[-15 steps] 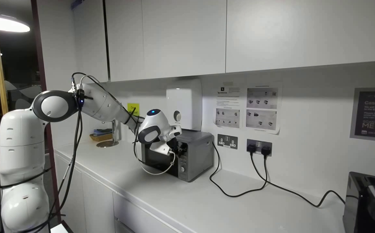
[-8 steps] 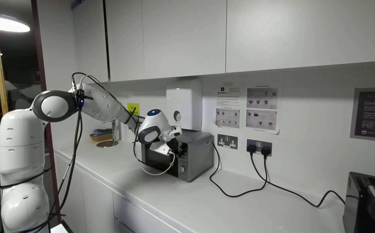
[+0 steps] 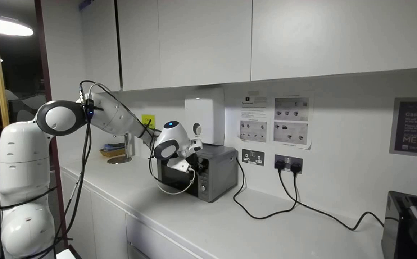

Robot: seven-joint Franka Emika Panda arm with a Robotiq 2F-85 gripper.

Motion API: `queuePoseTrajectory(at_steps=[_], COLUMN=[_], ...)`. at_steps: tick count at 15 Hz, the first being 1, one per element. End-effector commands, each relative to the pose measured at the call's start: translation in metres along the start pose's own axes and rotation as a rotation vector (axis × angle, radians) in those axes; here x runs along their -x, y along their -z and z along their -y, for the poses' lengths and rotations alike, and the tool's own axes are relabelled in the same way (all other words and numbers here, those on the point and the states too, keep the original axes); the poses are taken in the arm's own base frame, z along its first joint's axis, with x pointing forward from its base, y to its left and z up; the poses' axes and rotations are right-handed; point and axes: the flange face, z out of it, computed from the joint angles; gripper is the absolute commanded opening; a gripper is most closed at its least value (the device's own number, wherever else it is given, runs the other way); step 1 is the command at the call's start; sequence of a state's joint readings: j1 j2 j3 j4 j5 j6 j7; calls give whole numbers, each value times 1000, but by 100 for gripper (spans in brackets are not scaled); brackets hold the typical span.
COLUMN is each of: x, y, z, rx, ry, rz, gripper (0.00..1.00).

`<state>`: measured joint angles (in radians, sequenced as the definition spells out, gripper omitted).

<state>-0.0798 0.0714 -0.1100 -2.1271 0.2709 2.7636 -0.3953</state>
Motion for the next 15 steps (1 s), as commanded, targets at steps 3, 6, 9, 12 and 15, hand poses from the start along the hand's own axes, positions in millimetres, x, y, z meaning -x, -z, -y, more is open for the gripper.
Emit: queuePoseTrajectory(at_steps=[3,6,9,12,15], x=[4,5,6,8,6], y=[7,6,5,5,4], z=[-15,-16,-14,-8,-4], rx=[69,77,71,46,27], ry=[101,129,133,115,94], rz=[48,56,59,63,50], gripper=[0,0,0,0,0])
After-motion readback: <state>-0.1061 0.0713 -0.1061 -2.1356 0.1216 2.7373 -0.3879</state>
